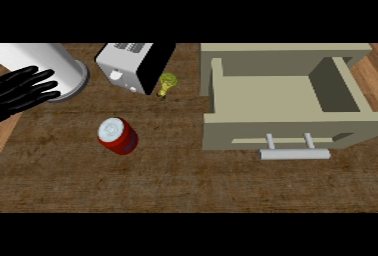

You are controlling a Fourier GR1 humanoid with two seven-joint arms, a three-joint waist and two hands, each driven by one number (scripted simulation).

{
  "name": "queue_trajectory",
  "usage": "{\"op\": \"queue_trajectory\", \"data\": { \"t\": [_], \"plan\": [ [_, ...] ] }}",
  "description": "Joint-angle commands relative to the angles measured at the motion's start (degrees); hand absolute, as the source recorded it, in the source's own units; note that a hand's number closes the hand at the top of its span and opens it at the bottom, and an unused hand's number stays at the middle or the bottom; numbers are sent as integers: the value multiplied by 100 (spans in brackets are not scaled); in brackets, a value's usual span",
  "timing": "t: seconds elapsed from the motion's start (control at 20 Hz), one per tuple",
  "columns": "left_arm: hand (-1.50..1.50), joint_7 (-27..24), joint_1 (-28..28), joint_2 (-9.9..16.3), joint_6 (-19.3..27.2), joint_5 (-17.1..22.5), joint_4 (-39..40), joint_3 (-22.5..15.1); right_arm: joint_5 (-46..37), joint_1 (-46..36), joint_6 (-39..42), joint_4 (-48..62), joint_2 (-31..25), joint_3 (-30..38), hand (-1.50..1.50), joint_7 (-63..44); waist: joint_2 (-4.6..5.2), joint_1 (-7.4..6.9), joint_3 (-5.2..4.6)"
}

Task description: Pick up the can, place it into the drawer and close the drawer

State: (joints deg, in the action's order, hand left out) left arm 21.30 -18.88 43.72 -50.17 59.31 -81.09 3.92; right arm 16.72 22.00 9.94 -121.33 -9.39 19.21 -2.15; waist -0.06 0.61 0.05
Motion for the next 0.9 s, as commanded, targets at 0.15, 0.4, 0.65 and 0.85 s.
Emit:
{"op": "queue_trajectory", "data": {
  "t": [0.15,0.4,0.65,0.85],
  "plan": [
    [-150,717,-170,-257,682,327,-250,-290,375,51,307,109,-35,524,-150,-15,-1,-28,-2],
    [-150,854,-441,-636,490,90,240,-263,625,102,685,195,-88,866,-150,53,5,-8,-4],
    [-150,570,-264,-1248,494,-844,273,-333,760,548,943,-189,120,1058,-150,-31,3,6,-6],
    [-150,553,-52,-1304,297,-1015,229,-132,809,240,976,-73,-32,1300,-150,-288,3,-26,-5]
  ]
}}
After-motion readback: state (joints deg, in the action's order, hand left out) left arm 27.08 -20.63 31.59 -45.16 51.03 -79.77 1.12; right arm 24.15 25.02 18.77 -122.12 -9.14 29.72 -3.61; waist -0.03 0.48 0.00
